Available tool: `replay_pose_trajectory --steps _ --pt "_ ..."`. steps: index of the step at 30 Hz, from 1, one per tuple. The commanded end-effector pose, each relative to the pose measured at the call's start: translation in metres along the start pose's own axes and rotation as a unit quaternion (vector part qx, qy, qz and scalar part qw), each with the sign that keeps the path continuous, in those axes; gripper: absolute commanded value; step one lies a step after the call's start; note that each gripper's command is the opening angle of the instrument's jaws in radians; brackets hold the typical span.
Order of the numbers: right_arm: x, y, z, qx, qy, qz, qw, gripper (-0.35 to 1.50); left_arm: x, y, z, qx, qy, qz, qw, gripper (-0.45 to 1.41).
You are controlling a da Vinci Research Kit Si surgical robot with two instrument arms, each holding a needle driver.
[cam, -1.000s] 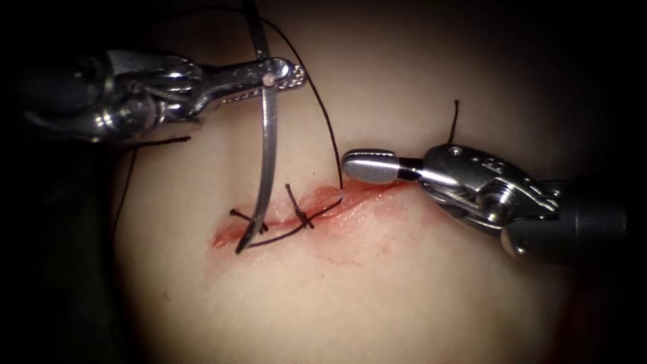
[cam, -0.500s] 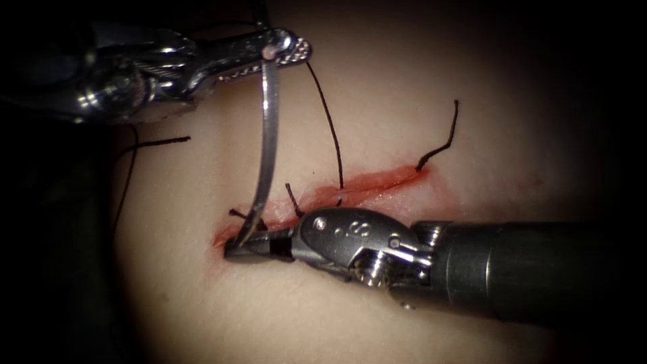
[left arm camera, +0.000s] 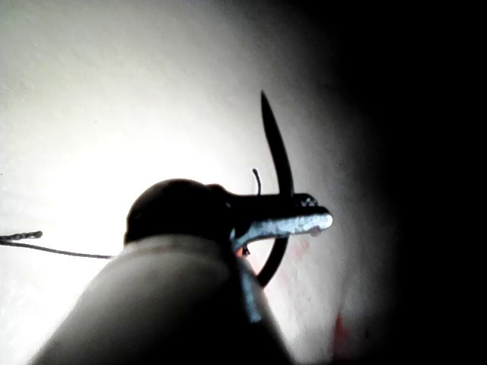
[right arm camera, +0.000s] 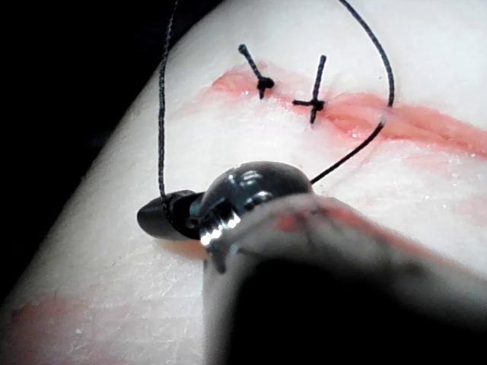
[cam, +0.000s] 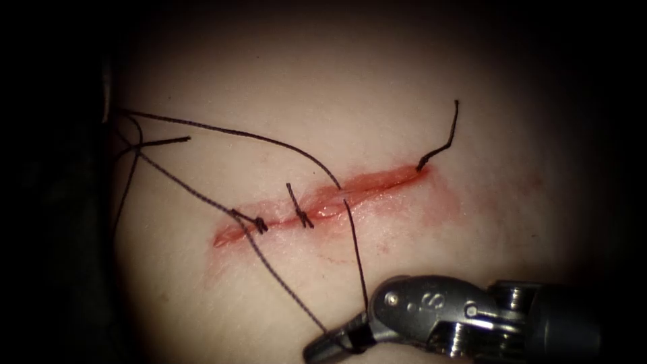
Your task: Wound Closure
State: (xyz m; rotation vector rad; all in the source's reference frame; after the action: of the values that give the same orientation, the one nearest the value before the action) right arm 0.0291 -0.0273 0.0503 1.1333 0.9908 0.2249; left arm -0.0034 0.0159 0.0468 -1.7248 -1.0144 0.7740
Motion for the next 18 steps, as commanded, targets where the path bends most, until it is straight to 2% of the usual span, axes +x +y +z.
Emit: replay_pose_trajectory --steps 1,3,5,6,8,10,12,15,16,18 --pt "-0.0009 0.0002 0.0005 0.0 -0.015 0.024 1.0 -0.35 0.0006 -0.0005 -0.0005 0.008 0.008 0.005 1.0 -0.45" --pt "-0.0022 0.0 0.0002 0.005 -0.036 0.058 0.998 -0.35 0.0035 0.0002 -0.003 0.035 0.031 0.035 0.998 -0.45" --pt "-0.0024 -0.0002 0.0001 0.006 -0.042 0.065 0.997 -0.35 0.0043 0.0005 -0.0037 0.042 0.037 0.043 0.997 -0.45" --pt "-0.0029 -0.0006 -0.0002 0.011 -0.052 0.091 0.994 -0.35 0.0061 0.0012 -0.0051 0.055 0.047 0.06 0.996 -0.45" --pt "-0.0031 -0.001 -0.0006 0.014 -0.061 0.107 0.992 -0.35 0.0076 0.0019 -0.0065 0.067 0.053 0.08 0.993 -0.45" --pt "-0.0035 -0.0015 -0.0013 0.015 -0.078 0.127 0.989 -0.35 0.0093 0.003 -0.0082 0.085 0.062 0.108 0.989 -0.45" --pt "-0.0046 -0.0022 -0.0024 0.014 -0.102 0.146 0.984 -0.35 0.0119 0.0049 -0.0109 0.117 0.074 0.154 0.978 -0.45" --pt "-0.0057 -0.0032 -0.0042 0.005 -0.127 0.159 0.979 -0.35 0.014 0.0069 -0.0133 0.145 0.088 0.173 0.97 -0.45" --pt "-0.0056 -0.0034 -0.0049 -0.007 -0.121 0.16 0.98 -0.35 0.014 0.0075 -0.0139 0.141 0.087 0.174 0.971 -0.45" --pt "-0.0044 -0.0031 -0.0058 -0.042 -0.07 0.146 0.986 -0.35 0.0131 0.0078 -0.0137 0.107 0.074 0.146 0.981 -0.45"
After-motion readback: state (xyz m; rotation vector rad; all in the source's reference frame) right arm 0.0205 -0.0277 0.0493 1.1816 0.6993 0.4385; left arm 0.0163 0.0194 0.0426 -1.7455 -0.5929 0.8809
